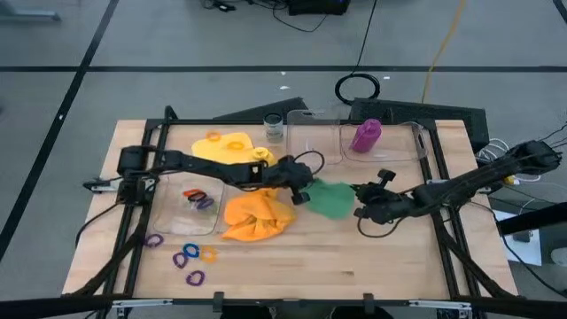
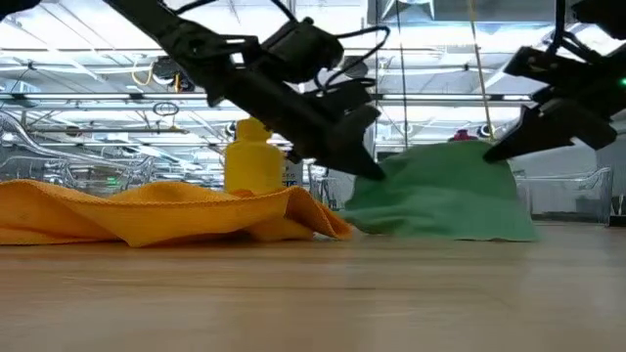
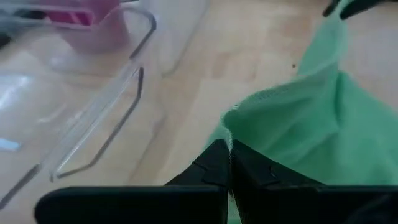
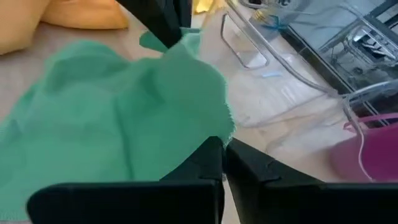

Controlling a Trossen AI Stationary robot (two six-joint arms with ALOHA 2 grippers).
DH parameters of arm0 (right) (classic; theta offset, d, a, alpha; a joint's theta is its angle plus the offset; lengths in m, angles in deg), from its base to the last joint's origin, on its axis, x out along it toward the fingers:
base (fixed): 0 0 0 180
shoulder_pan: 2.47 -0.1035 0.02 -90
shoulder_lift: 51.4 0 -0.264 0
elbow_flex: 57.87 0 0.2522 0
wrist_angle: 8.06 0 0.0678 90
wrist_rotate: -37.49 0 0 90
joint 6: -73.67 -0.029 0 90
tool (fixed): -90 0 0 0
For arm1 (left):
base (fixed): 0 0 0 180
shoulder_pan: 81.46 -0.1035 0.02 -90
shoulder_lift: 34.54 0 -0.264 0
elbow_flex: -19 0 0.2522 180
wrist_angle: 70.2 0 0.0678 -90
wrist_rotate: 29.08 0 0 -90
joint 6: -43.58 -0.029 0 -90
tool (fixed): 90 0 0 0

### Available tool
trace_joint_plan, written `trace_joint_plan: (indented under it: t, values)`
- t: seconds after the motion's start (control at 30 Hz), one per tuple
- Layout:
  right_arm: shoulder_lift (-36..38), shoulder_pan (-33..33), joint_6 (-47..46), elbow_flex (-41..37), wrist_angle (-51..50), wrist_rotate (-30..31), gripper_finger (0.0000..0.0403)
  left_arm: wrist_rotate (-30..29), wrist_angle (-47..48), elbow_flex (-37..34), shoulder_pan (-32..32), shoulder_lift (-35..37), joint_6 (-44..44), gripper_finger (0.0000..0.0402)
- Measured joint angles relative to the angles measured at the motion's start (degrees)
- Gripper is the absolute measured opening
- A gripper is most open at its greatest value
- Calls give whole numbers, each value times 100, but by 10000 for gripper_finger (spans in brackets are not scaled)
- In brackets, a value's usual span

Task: Pick & Place Sports Items
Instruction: Fold the green towel

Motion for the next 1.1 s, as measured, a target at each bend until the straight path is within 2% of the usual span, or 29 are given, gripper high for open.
trace_joint_plan:
  t: [0.27,0.4,0.5,0.73,0.93,1.1]
  values:
    - [0,-292,4,-138,10,-2,0,-868,0,0,309,-17,-1317,0]
    - [0,-543,-304,-343,26,0,0,-924,-10,0,539,-17,-1886,0]
    - [0,-716,-363,-430,140,13,0,-956,-37,0,651,-17,-1981,0]
    - [0,-1098,453,-553,1167,13,0,-1239,-171,-87,854,-19,-2333,0]
    - [0,-1151,270,-557,1382,-85,0,-1191,-114,-118,780,-19,-1857,0]
    - [0,-1095,433,-557,1573,-303,2,-1181,-89,-118,775,-19,-1803,0]
